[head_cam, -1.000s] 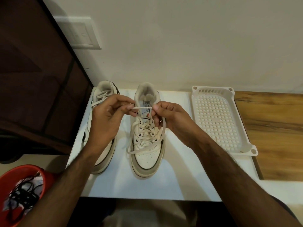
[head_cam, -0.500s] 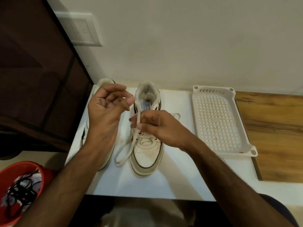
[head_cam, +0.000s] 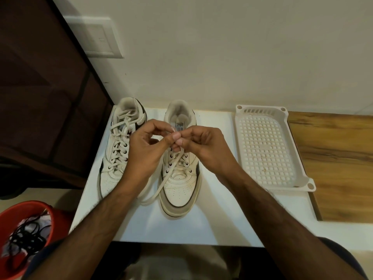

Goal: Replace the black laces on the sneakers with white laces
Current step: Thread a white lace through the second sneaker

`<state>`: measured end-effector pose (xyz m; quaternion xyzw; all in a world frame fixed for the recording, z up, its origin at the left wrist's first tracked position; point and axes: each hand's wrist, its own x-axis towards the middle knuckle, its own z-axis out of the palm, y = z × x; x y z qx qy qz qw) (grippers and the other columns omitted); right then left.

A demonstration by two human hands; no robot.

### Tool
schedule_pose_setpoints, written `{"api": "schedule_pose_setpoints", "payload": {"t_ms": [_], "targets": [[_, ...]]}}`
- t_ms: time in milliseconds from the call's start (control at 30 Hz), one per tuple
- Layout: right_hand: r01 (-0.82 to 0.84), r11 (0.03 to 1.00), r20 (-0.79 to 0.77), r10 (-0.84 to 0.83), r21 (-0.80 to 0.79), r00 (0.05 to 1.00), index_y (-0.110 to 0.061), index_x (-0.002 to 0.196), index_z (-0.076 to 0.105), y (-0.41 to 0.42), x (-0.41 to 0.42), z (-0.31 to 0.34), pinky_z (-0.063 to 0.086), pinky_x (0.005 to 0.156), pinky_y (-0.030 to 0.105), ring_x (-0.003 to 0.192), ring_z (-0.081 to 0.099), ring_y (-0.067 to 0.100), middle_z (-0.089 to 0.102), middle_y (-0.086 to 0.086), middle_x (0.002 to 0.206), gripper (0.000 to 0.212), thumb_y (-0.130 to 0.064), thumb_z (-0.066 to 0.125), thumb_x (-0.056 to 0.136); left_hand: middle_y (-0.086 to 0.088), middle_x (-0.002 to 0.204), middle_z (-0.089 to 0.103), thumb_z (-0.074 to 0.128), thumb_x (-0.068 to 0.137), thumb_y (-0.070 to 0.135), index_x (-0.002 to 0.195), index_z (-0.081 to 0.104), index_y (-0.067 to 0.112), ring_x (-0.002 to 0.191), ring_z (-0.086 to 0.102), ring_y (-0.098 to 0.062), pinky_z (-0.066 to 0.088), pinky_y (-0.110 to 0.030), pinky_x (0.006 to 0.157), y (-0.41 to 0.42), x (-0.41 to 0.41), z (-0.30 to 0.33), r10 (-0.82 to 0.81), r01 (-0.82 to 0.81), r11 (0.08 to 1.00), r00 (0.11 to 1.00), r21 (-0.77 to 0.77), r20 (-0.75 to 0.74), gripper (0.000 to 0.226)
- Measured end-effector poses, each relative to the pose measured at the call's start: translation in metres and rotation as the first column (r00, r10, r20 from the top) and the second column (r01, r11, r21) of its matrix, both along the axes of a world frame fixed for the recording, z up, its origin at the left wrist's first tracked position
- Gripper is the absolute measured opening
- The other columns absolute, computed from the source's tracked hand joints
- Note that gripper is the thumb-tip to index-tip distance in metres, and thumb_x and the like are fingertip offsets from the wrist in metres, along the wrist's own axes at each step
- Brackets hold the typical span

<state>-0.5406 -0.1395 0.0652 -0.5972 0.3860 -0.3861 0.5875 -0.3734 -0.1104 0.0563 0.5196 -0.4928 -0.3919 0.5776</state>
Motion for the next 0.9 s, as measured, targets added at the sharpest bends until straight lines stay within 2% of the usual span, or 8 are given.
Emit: {"api": "schedule_pose_setpoints", "payload": {"t_ms": [100,200,300,367,600,767,867,900], "targets": [[0.013,0.995,-0.234,-0.036,-0.1,0.972,-0.012,0.099,0.078,-0.01,-0.01,0.002,0.058,0.084,0.03,0.087,0.074,0.012,0.078,-0.002,0.088,0.009,-0.011,0.07,0.094,0.002,0.096,0.076,0.079,0.087,0.012,0.091,0.07,0.015,0.096,0.072,-0.018,0.054,-0.04,0.084,0.001,-0.002,0.001,0.036,-0.029,0.998,0.99,-0.052,0.133,0.01],[0.197,0.958,-0.353,-0.261,-0.207,0.898,-0.022,0.102,0.077,-0.021,-0.026,0.007,0.05,0.074,0.017,0.081,0.068,0.002,0.072,-0.01,0.093,0.019,-0.01,0.063,0.096,0.011,0.085,0.073,0.078,0.089,0.016,0.091,0.07,0.02,0.089,0.069,-0.007,0.048,-0.023,0.087,-0.002,0.002,-0.001,0.088,-0.046,0.991,0.93,-0.125,0.356,0.009],[0.291,0.92,-0.405,-0.38,-0.263,0.832,-0.026,0.108,0.071,-0.024,-0.029,0.004,0.043,0.07,0.01,0.08,0.058,0.001,0.059,-0.003,0.1,0.02,-0.013,0.06,0.097,0.013,0.084,0.068,0.073,0.093,0.022,0.096,0.073,0.021,0.083,0.064,-0.008,0.046,-0.039,0.085,-0.009,0.008,-0.011,0.142,0.016,0.972,0.754,-0.233,0.642,0.004],[0.303,0.928,-0.44,-0.371,-0.218,0.818,-0.024,0.103,0.065,-0.022,-0.019,-0.001,0.048,0.07,0.023,0.073,0.057,0.003,0.06,-0.005,0.091,0.008,-0.028,0.064,0.096,0.011,0.086,0.066,0.07,0.095,0.025,0.1,0.075,0.021,0.083,0.062,-0.014,0.041,-0.043,0.084,-0.013,0.012,-0.018,0.168,0.032,0.969,0.646,-0.246,0.744,0.008],[0.348,0.937,-0.58,-0.287,-0.006,0.763,-0.019,0.089,0.057,-0.013,0.008,-0.017,0.05,0.071,0.033,0.076,0.061,0.011,0.064,-0.009,0.08,0.05,-0.069,0.063,0.085,0.005,0.089,0.054,0.063,0.091,0.029,0.098,0.073,0.018,0.085,0.058,-0.019,0.035,-0.041,0.079,-0.015,0.004,-0.025,0.163,0.021,0.979,0.53,-0.205,0.832,0.016],[0.34,0.939,-0.583,-0.303,-0.048,0.754,-0.007,0.081,0.059,-0.015,0.008,-0.011,0.051,0.068,0.039,0.07,0.06,0.019,0.065,-0.001,0.074,0.04,-0.046,0.058,0.089,0.005,0.092,0.047,0.066,0.09,0.031,0.098,0.074,0.02,0.091,0.054,-0.02,0.034,-0.039,0.079,-0.017,0.001,-0.029,0.141,0.015,0.985,0.516,-0.173,0.845,0.016],[0.296,0.955,-0.521,-0.258,-0.011,0.814,-0.003,0.085,0.067,-0.019,-0.002,-0.01,0.056,0.074,0.044,0.081,0.069,0.025,0.073,0.008,0.083,0.036,-0.035,0.052,0.088,-0.001,0.102,0.052,0.073,0.089,0.029,0.097,0.075,0.021,0.102,0.052,-0.023,0.032,-0.039,0.082,-0.016,-0.002,-0.029,0.183,-0.007,0.978,0.494,-0.206,0.85,0.011],[0.276,0.961,-0.484,-0.23,0.025,0.845,-0.004,0.084,0.067,-0.02,-0.006,-0.011,0.055,0.069,0.038,0.079,0.07,0.021,0.074,0.006,0.082,0.031,-0.031,0.051,0.09,-0.003,0.11,0.056,0.074,0.089,0.028,0.096,0.075,0.022,0.108,0.051,-0.025,0.03,-0.039,0.085,-0.016,-0.003,-0.029,0.199,0.002,0.974,0.472,-0.226,0.859,0.01]]}}
